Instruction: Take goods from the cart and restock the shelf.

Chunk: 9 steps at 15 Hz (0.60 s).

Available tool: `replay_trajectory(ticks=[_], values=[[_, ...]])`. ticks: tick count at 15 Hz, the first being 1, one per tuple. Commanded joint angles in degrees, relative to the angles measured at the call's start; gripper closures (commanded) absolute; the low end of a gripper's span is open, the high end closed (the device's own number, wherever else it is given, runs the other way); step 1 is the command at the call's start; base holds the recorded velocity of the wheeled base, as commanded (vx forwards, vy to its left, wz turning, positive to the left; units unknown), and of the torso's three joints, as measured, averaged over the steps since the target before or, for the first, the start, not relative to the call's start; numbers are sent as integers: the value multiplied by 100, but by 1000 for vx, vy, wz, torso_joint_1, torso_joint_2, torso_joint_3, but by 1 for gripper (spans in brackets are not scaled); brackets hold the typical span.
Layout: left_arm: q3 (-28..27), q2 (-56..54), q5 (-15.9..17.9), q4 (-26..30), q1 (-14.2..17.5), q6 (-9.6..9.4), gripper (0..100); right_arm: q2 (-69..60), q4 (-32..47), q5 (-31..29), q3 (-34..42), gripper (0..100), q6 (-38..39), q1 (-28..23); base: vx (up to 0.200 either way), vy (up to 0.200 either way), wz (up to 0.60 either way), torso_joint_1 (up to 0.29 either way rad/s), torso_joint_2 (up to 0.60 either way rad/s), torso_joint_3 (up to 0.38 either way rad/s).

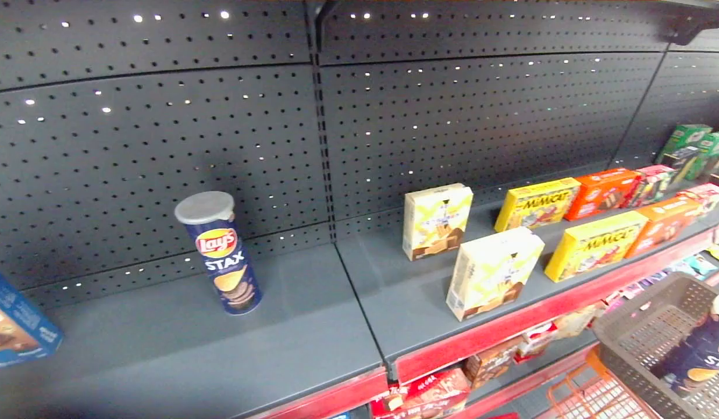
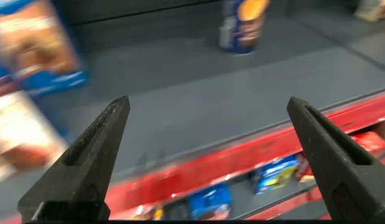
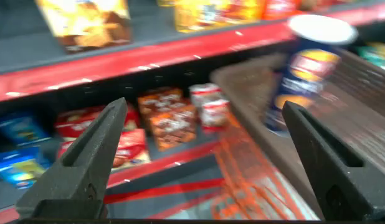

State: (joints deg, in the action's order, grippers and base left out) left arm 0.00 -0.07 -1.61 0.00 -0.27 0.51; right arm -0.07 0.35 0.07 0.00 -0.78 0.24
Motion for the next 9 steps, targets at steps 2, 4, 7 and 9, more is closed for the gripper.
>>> replay_trajectory(ticks=[2,4,7,9], values=[[0,7,-6,0,0,2,0,7,0,1,0,0,-1,2,0,0,-600,0,7,2],[0,7,-6,0,0,2,0,7,-9,1,0,0,-1,2,0,0,-600,2,0,0],[0,7,-6,0,0,2,0,7,-9,1,0,0,-1,2,0,0,-600,2,1,1],[0,7,-6,0,0,2,0,7,-9,1,0,0,-1,2,0,0,-600,2,0,0]])
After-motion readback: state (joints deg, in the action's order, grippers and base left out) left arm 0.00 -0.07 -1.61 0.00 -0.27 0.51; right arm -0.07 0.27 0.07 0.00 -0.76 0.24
